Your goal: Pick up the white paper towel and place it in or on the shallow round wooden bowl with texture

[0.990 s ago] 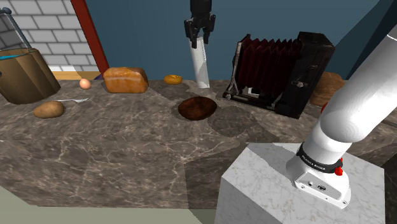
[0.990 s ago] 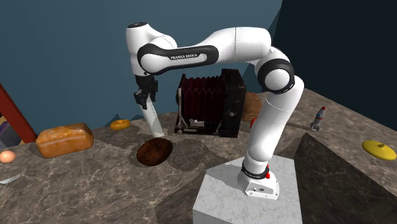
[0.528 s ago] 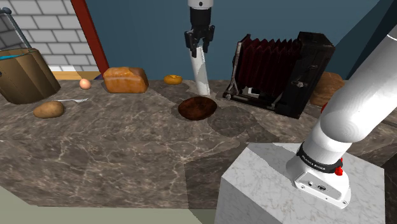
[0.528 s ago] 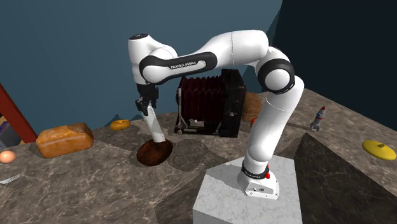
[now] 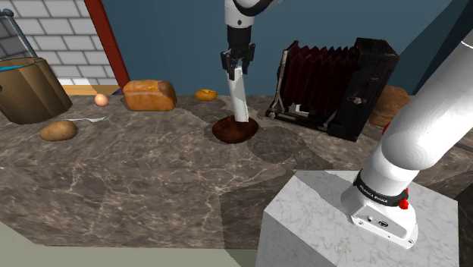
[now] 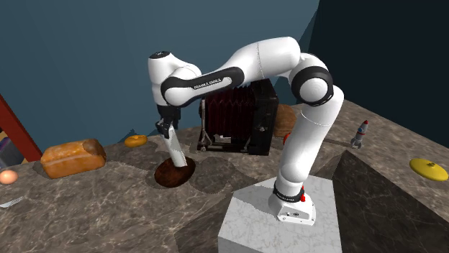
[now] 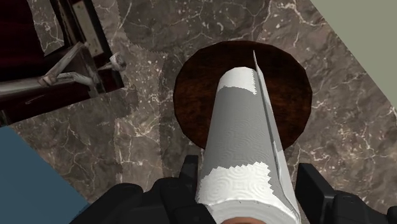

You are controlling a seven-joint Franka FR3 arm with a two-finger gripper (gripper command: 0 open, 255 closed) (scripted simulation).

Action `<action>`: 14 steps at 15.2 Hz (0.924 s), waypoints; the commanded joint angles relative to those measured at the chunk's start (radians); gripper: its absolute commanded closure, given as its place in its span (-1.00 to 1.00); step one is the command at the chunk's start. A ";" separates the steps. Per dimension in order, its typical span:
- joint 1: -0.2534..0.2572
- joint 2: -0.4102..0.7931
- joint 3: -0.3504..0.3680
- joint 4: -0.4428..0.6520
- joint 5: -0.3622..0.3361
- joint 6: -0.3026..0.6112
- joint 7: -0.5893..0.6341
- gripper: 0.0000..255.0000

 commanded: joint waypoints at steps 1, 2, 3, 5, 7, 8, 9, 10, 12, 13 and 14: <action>0.000 0.005 0.001 -0.025 -0.002 0.030 0.004 1.00; 0.000 0.007 0.001 -0.036 -0.003 0.043 0.005 1.00; 0.000 0.009 0.001 -0.047 -0.004 0.057 0.007 1.00; 0.000 0.014 0.002 -0.069 -0.006 0.083 0.010 1.00; 0.000 0.020 0.003 -0.090 -0.008 0.110 0.013 1.00; 0.000 0.024 0.003 -0.100 -0.010 0.123 0.015 1.00; 0.000 0.027 0.003 -0.109 -0.011 0.136 0.017 1.00; 0.000 0.032 0.004 -0.120 -0.013 0.151 0.019 1.00; 0.000 0.032 0.004 -0.120 -0.013 0.151 0.019 1.00; 0.000 0.032 0.004 -0.120 -0.013 0.151 0.019 1.00; 0.000 0.032 0.004 -0.120 -0.013 0.151 0.019 1.00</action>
